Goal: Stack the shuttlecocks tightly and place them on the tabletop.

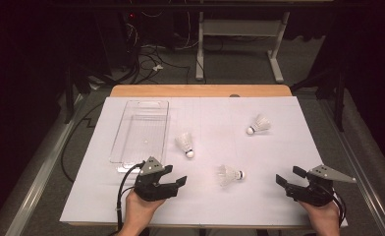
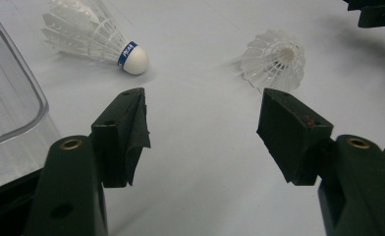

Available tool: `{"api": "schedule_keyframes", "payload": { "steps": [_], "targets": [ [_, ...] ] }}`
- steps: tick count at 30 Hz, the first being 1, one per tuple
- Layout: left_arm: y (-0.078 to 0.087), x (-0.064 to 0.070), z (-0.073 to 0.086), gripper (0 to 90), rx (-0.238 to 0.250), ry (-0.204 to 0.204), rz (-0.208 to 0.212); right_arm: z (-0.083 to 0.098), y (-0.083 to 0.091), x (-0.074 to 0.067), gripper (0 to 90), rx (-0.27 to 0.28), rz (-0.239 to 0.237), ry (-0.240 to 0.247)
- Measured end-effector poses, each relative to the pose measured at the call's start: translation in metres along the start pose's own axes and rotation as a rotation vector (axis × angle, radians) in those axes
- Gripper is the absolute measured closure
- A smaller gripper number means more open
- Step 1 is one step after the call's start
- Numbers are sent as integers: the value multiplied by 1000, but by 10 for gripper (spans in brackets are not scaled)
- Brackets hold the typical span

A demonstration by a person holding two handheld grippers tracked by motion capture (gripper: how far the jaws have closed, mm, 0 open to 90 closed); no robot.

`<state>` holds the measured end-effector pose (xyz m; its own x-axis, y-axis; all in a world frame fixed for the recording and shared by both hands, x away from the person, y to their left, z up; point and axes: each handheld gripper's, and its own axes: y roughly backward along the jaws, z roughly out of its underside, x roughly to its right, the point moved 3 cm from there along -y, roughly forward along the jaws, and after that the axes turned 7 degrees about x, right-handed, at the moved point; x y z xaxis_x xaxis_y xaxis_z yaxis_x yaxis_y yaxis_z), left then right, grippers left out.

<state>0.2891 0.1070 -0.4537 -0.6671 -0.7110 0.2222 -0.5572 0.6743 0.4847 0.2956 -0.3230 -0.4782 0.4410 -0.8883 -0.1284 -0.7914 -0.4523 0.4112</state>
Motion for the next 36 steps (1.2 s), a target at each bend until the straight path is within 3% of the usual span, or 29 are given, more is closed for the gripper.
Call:
{"api": "schedule_keyframes", "payload": {
  "steps": [17, 36],
  "targets": [
    [-9, 0, -19, 353, -24, -23, -14, 0, 0, 0, 220, -2, -3, 5],
    [-17, -8, -44, 352, -52, -4, -27, 0, -1, 0, 220, -4, -8, 7]
  ]
}}
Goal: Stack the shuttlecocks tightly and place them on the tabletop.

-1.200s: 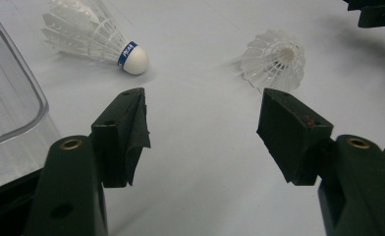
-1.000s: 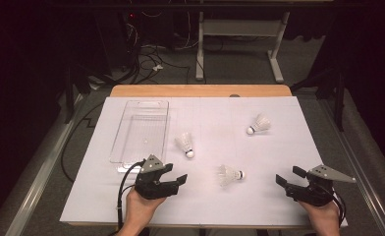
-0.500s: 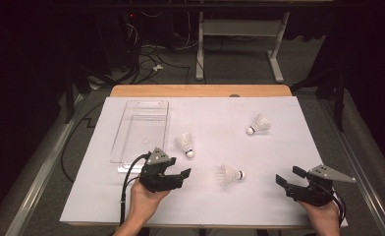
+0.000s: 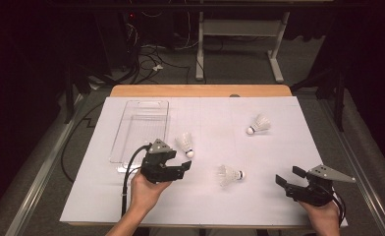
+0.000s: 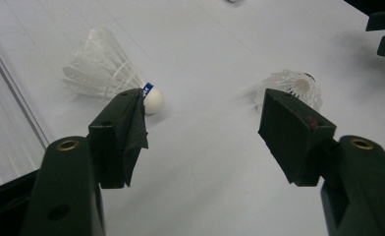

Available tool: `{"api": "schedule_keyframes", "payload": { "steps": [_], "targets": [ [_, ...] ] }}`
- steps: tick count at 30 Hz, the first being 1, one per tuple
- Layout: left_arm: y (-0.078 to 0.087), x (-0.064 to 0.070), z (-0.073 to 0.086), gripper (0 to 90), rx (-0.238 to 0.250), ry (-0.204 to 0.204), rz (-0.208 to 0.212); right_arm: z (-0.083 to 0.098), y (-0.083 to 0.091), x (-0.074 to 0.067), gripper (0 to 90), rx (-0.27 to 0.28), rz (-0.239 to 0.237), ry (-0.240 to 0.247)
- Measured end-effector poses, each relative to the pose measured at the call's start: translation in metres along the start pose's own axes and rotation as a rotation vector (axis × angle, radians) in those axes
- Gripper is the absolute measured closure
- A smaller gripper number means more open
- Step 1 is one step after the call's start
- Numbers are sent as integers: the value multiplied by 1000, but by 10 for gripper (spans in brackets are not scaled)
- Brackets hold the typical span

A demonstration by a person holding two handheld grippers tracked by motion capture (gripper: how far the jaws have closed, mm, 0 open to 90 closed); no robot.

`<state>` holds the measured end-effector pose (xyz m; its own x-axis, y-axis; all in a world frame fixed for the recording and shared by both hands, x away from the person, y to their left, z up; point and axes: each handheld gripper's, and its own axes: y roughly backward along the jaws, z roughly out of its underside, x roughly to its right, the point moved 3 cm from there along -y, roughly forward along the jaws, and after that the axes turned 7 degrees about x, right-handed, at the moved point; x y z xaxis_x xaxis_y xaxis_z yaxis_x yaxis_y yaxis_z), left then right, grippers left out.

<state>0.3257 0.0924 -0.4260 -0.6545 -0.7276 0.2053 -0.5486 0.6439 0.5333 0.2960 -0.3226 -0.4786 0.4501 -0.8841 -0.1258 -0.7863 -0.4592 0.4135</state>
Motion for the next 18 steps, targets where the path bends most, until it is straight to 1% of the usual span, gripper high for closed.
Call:
{"api": "schedule_keyframes", "payload": {
  "steps": [1, 3, 4, 8, 10, 12, 17, 18],
  "targets": [
    [0, 0, -1, 352, -1, -3, 5, 0, 0, 0, 220, -1, 0, -1],
    [0, -1, -2, 352, -2, -10, 1, 0, 0, 0, 220, -1, -1, -1],
    [-1, -1, -5, 351, -4, -16, 9, 0, 0, 0, 220, -1, -1, -3],
    [-3, -2, -7, 351, -2, -17, 15, 0, 0, 0, 220, 0, 1, -4],
    [-4, -4, -10, 354, -8, -20, 3, 0, 0, 0, 220, 0, 0, -5],
    [-5, -4, -10, 358, -11, -20, 4, 0, 0, 0, 220, 0, 0, -5],
    [-8, -6, -15, 364, -13, -23, -12, 0, 0, 0, 220, 0, 1, -5],
    [-8, -6, -15, 364, -14, -23, -8, 0, 0, 0, 220, 0, 1, -5]
  ]
}}
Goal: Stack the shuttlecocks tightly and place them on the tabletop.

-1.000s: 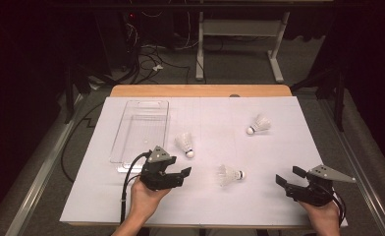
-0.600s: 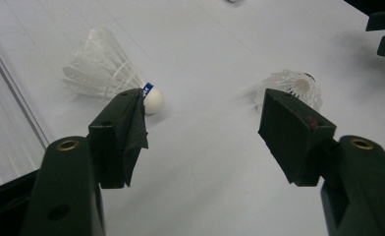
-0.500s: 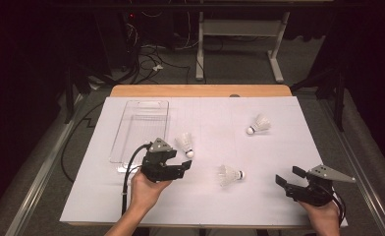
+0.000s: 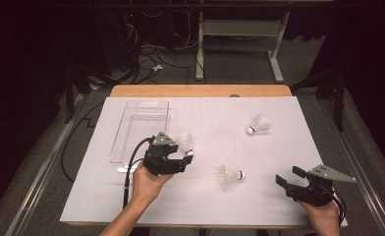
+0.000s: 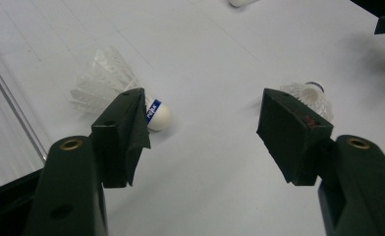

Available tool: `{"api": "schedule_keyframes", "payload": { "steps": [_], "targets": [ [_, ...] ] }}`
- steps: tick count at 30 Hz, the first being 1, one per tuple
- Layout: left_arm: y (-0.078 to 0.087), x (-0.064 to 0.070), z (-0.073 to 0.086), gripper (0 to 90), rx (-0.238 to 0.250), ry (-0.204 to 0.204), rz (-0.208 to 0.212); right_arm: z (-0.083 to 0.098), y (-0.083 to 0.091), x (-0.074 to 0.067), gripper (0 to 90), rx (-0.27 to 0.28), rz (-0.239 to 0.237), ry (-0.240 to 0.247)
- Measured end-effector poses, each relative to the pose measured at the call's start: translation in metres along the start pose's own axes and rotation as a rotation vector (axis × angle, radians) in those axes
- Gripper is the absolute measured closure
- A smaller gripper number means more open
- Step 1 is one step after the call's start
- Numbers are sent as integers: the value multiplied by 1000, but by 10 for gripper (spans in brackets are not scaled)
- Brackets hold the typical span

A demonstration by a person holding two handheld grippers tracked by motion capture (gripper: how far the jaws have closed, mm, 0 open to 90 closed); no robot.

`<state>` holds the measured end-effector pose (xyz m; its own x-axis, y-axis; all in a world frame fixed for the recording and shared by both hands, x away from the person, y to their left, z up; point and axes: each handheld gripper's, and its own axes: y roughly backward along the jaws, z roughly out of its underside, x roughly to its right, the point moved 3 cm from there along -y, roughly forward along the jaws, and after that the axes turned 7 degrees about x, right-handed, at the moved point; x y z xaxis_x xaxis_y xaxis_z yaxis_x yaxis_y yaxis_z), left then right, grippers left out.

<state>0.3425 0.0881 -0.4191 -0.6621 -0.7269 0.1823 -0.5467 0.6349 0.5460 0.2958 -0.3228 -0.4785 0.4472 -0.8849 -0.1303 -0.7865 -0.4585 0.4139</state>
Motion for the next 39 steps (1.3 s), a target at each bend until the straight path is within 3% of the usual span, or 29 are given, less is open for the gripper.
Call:
{"api": "schedule_keyframes", "payload": {
  "steps": [21, 33, 39],
  "targets": [
    [-14, -18, -27, 363, -16, 10, -49, 0, 0, 0, 219, 3, -4, -3],
    [-26, -34, -29, 361, -41, 40, -63, 0, -1, 0, 219, -3, -5, -10],
    [-27, -37, -30, 370, -55, 31, -75, 0, -1, 0, 219, -3, -6, -11]
  ]
}}
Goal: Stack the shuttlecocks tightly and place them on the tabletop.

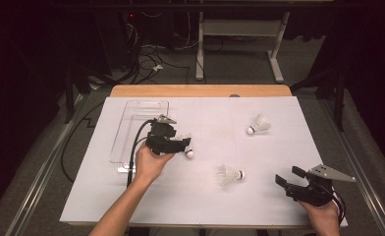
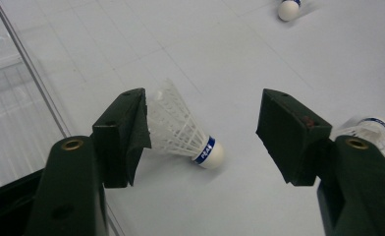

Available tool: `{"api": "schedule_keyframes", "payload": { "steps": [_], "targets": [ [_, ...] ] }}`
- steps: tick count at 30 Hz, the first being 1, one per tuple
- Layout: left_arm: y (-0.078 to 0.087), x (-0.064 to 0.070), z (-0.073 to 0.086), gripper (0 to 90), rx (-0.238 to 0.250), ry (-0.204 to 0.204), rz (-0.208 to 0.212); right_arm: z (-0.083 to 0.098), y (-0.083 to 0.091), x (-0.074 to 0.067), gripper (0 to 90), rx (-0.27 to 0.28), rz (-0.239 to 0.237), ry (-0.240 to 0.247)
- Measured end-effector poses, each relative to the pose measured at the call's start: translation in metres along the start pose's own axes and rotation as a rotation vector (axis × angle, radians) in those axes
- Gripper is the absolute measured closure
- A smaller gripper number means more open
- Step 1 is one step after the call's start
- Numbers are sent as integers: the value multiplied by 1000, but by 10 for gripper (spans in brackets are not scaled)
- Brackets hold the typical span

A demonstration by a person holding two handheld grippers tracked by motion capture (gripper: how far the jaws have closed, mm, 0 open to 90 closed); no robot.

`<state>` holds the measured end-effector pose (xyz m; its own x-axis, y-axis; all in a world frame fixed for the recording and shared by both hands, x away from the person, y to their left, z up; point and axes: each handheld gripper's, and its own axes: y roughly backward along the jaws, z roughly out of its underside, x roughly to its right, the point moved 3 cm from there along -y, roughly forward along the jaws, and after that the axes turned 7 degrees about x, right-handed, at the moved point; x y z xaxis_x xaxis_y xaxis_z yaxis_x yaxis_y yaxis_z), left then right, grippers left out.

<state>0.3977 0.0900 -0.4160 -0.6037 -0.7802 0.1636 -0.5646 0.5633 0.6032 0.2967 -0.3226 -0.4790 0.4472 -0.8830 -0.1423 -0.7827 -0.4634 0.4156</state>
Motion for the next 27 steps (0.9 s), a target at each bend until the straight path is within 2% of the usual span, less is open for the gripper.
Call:
{"api": "schedule_keyframes", "payload": {
  "steps": [1, 4, 18, 23, 27],
  "targets": [
    [-1, 0, -3, 369, -8, -16, -11, 0, 0, 0, 219, -1, 0, -1],
    [-1, 0, -6, 369, -4, -16, -5, 0, 0, 0, 219, -1, -1, -1],
    [-19, -8, -24, 368, -62, 3, -2, 0, 0, 0, 219, 2, -10, -2],
    [-26, -9, -26, 369, -94, -4, -12, 0, 0, 0, 219, 0, -12, 1],
    [-32, -12, -24, 373, -113, 5, -18, 0, 0, 0, 219, 1, -12, 0]
  ]
}}
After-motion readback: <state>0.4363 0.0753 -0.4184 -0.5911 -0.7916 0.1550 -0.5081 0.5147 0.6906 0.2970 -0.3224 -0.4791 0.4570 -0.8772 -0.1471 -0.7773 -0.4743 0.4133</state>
